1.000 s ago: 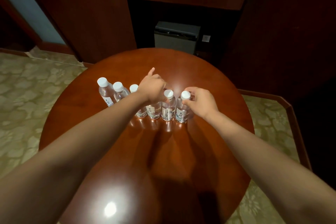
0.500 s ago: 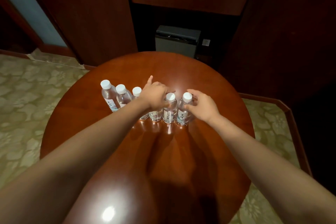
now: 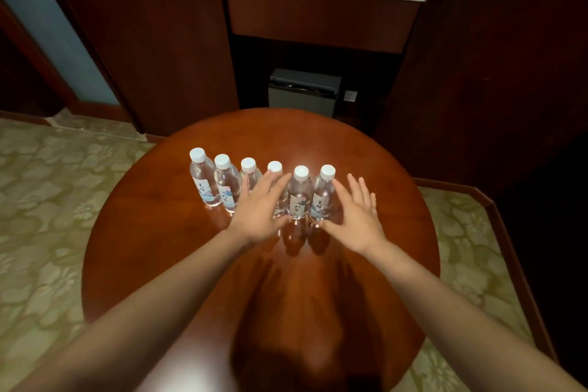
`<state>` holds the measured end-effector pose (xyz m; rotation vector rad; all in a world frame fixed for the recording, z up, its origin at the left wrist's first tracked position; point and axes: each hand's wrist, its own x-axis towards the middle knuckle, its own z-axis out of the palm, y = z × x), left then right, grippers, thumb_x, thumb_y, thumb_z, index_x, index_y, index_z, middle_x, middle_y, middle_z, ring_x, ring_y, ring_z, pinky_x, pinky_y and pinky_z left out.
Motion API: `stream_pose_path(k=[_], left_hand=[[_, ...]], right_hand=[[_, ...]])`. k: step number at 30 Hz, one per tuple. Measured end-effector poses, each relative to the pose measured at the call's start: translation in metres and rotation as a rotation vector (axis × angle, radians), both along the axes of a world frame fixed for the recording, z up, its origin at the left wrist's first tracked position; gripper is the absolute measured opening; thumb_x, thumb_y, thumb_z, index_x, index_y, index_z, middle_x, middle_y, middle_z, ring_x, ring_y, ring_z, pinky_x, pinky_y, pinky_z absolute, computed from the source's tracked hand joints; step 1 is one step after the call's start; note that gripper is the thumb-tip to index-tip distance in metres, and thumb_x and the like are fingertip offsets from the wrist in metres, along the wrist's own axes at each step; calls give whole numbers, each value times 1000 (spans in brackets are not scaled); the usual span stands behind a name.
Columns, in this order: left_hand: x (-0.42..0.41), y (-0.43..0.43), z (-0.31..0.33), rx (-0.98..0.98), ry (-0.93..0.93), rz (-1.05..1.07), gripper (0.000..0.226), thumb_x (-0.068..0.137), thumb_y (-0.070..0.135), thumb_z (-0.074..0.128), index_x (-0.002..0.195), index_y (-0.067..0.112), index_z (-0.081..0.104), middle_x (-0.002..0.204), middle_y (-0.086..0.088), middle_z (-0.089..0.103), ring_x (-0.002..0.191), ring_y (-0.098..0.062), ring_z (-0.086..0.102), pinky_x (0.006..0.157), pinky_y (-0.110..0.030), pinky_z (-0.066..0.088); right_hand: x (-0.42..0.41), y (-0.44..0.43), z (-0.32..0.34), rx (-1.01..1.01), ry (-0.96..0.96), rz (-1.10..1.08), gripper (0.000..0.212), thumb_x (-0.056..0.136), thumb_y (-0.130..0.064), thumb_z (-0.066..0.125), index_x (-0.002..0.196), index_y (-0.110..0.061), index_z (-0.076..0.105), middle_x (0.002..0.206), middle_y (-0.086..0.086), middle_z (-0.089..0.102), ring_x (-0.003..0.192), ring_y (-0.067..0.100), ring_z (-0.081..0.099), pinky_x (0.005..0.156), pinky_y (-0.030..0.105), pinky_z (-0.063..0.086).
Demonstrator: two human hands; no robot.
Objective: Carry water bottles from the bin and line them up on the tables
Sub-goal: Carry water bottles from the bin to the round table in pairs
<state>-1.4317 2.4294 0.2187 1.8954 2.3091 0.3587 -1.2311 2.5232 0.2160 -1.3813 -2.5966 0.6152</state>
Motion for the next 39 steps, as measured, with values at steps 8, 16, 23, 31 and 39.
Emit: stream_pose_path(k=[8,16,23,31,39], left_hand=[[12,-67,-10,-186,14,53,94,89,61,54,155,37,-8,164,5,-11,150,-21,-17,114,-59,-11],[13,-136,-20,-323,-26,157,94,88,68,47,152,40,-16,160,1,-29,146,-24,-28,115,-60,-10],[2,-189,-16,-337,-44,362,92,89,70,44,152,39,-16,160,-1,-28,147,-26,-26,115,-60,-9],[18,-237,-15,-287,-77,672,95,87,70,47,152,40,-15,162,-2,-23,149,-27,-22,117,-64,-1],[80,-311,-5,-296,-104,1072,96,86,73,43,151,40,-19,161,0,-25,149,-25,-22,116,-64,-3]], right_hand=[[1,-64,-3,-16,-149,23,101,80,-59,65,157,-39,2,165,1,-20,147,26,-30,117,58,-18],[-9,-119,-18,-57,-215,73,105,78,-67,63,156,-42,-2,163,0,-25,145,30,-34,115,60,-20],[-43,-138,-15,-37,-216,300,106,77,-69,62,157,-40,-2,163,2,-25,145,28,-35,111,56,-24],[-75,-141,-6,20,-188,672,101,82,-67,59,155,-43,-5,163,0,-28,144,28,-36,115,61,-19],[-97,-185,-7,69,-211,1037,100,83,-69,58,157,-42,-3,163,4,-25,146,32,-33,116,62,-18]])
